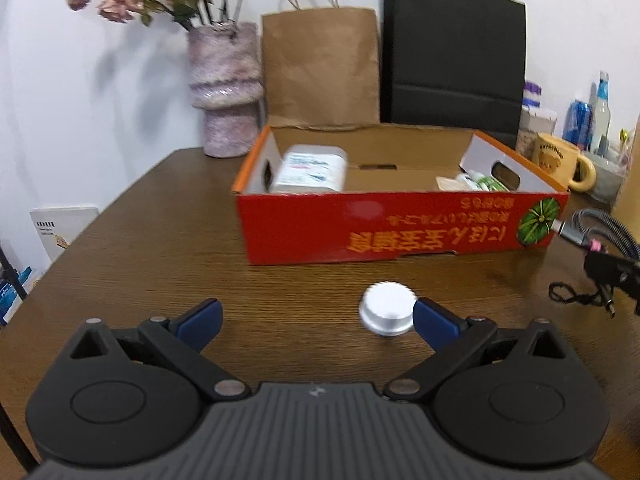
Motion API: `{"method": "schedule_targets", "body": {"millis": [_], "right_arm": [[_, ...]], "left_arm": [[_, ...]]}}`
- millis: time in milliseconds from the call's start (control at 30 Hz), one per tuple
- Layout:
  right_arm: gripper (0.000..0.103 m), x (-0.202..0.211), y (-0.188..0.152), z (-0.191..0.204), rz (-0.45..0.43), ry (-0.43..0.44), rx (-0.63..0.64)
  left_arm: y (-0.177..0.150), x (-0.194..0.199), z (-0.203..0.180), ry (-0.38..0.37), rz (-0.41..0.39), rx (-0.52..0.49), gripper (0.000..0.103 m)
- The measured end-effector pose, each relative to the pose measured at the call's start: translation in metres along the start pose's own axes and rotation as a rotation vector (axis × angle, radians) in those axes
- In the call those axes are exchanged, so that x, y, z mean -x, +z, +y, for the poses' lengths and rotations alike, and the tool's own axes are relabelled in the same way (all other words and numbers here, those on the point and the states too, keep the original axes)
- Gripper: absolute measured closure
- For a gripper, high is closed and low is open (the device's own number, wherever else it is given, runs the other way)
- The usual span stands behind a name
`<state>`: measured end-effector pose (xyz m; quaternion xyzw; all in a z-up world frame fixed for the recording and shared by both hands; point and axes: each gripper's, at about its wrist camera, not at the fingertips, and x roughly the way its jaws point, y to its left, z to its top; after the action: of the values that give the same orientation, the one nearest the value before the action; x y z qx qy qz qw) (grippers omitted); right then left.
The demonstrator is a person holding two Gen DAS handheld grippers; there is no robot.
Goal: Organize rigid objects
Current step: 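Close the left tool on the white round cap while the right tool holds the cable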
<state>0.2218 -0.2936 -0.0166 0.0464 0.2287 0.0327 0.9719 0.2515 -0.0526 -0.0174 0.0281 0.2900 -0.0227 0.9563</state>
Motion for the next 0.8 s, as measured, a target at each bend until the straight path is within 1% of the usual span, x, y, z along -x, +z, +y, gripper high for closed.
{"method": "schedule_targets", "body": {"millis": [133,267,367,467,533,600,733,800], "right_arm": [[0.015,-0.001,0.001,-0.013,0.0,-0.007,-0.017],[0.014,-0.002,0.001,-0.021,0.0,-0.006,-0.024],[0.014,-0.002,0.001,-0.024,-0.003,-0.007,-0.028],[0.014,-0.001,0.001,-0.023,-0.005,-0.005,-0.028],[0.014,-0.001,0.0,-0.021,-0.006,-0.002,-0.022],[0.014,0.0,0.0,-0.02,-0.008,-0.002,-0.019],[0.014,0.001,-0.001,-0.02,-0.011,-0.003,-0.019],[0.014,0.001,-0.001,-0.02,-0.01,-0.005,-0.02]], "left_arm": [[0.002,-0.017,-0.019,0.02,0.028,-0.018,0.0],[0.005,-0.035,-0.03,0.023,0.07,-0.006,0.0],[0.005,-0.041,-0.034,0.038,0.078,-0.005,0.0],[0.005,-0.046,-0.038,0.036,0.086,-0.01,0.0],[0.005,-0.047,-0.04,0.035,0.089,-0.012,0.006],[0.005,-0.049,-0.041,0.027,0.095,-0.012,0.016],[0.003,-0.049,-0.042,0.012,0.098,-0.006,0.031],[0.002,-0.046,-0.042,0.0,0.09,0.0,0.046]]}}
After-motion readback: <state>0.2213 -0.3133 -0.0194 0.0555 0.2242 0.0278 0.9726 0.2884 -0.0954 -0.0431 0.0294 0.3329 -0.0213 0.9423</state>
